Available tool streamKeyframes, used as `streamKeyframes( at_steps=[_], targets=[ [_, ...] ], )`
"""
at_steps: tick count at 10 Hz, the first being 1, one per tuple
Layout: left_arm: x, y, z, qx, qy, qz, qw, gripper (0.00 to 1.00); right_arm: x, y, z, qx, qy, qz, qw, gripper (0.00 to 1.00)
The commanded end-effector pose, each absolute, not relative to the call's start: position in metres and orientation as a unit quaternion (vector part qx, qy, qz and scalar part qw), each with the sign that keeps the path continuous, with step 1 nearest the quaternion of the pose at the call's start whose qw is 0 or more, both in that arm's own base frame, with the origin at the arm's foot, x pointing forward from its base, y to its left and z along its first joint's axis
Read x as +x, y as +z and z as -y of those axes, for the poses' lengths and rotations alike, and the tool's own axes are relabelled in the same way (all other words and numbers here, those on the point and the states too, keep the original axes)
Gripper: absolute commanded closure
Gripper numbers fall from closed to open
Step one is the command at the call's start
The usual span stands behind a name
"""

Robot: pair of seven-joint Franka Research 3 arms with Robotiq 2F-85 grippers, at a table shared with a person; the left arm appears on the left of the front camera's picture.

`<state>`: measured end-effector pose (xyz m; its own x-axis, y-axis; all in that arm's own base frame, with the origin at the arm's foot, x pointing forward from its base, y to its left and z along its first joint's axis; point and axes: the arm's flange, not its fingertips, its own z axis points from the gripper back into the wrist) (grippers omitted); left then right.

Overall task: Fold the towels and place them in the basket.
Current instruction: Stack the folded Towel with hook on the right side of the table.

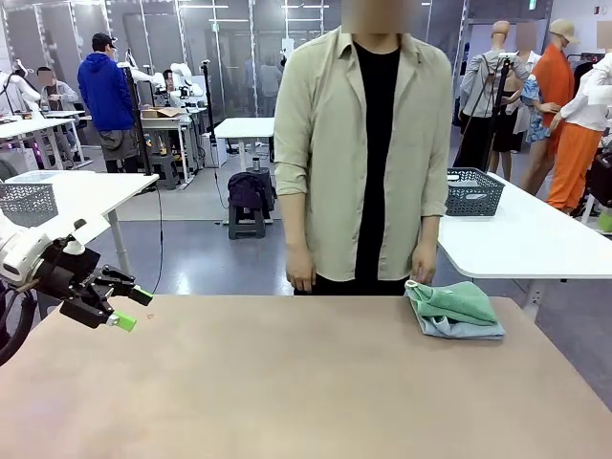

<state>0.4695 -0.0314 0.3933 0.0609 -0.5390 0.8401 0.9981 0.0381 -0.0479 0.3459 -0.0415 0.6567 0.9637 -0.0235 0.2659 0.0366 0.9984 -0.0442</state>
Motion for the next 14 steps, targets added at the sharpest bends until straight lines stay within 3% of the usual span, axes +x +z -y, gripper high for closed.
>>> streamKeyframes(
  at_steps=[1,14],
  targets=[
    [0.4697,0.396,0.0316,-0.347,-0.597,0.325,0.646,0.08,0.3472,0.6584,0.0431,-0.029,-0.018,0.129,0.991,0.49],
    [0.4697,0.396,0.0316,-0.347,-0.597,0.325,0.646,0.08,0.3472,0.6584,0.0431,-0.029,-0.018,0.129,0.991,0.49]
  ],
)
